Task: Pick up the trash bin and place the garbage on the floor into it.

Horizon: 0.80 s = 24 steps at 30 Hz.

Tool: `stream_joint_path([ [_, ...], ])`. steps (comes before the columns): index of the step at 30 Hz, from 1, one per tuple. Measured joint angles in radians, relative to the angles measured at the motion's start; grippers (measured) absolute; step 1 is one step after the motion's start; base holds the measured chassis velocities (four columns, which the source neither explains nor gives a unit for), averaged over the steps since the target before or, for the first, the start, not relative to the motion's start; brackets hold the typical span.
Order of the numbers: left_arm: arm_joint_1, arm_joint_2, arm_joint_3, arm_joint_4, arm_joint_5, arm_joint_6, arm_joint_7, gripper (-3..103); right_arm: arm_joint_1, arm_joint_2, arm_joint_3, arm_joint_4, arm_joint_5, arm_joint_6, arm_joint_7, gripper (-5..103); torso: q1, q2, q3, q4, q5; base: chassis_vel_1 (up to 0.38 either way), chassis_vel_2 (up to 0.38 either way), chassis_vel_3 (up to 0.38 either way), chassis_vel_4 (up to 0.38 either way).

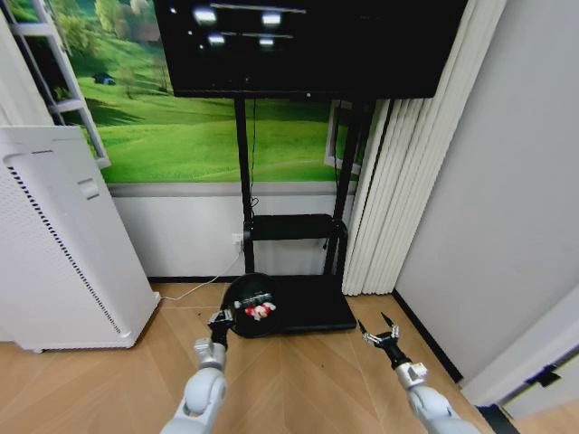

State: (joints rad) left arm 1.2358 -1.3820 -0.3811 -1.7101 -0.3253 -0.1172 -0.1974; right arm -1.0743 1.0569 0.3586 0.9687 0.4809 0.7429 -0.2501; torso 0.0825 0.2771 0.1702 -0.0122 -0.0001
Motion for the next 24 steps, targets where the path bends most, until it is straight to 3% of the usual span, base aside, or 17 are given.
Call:
stream_joint_path([
  [10, 0.012, -0.02, -0.004, -0.013, 0.004, -0.006, 0.005, 3, -0.012, 0.007, 0.017, -0.015, -0.003, 0.025, -0.005, 100, 0.0, 0.0, 0.0, -0.0001, 0.0001, 0.037, -0.052, -0.062, 0.046],
  [24, 0.061, -0.059, -0.021, -0.011, 0.045, -0.029, 0.01, 3, -0.034, 0.002, 0.03, -0.017, -0.01, 0.056, -0.036, 100, 0.0, 0.0, 0.0, -0.0001, -0.0001, 0.202, -0.192, -0.197, 0.206],
])
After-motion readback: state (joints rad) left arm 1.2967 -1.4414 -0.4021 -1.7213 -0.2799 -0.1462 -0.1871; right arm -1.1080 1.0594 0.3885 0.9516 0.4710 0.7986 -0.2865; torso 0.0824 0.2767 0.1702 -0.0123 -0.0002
